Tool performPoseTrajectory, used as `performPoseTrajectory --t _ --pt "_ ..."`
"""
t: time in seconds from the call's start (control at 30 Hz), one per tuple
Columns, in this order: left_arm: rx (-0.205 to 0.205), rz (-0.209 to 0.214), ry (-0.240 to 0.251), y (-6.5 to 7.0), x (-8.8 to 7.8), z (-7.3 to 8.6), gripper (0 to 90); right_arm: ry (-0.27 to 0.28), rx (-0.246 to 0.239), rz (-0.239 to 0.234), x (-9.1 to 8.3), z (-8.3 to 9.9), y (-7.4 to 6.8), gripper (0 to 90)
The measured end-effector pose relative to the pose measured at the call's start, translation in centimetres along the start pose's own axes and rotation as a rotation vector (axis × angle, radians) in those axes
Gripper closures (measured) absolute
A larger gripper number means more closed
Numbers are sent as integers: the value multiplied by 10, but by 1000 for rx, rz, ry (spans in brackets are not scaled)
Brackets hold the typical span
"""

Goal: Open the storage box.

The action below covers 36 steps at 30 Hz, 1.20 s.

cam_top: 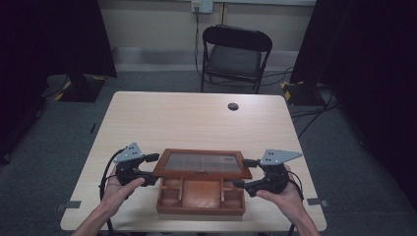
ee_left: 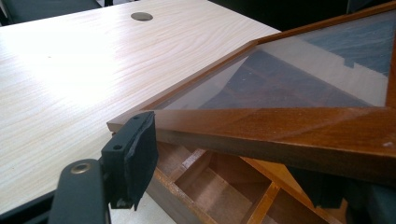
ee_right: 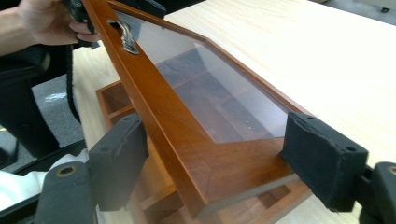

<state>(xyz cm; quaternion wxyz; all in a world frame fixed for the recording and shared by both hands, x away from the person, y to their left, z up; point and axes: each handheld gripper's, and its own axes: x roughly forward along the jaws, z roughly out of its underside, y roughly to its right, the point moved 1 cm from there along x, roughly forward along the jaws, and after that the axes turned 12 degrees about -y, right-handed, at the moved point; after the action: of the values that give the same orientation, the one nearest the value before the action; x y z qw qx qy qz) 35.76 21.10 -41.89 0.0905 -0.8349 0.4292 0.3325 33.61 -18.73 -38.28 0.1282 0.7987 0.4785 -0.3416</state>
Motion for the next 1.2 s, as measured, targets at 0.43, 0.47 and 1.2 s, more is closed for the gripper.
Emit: performPoseTrajectory --t 0.43,0.47,1.2 --pt "-18 10 19 -3 0 -8 317 7 28 36 1 -2 14 247" --pt "-27 14 21 -3 1 -9 319 10 33 36 1 -3 16 251" --pt "27 49 42 -7 6 -33 383 91 97 -14 3 -11 40 398"
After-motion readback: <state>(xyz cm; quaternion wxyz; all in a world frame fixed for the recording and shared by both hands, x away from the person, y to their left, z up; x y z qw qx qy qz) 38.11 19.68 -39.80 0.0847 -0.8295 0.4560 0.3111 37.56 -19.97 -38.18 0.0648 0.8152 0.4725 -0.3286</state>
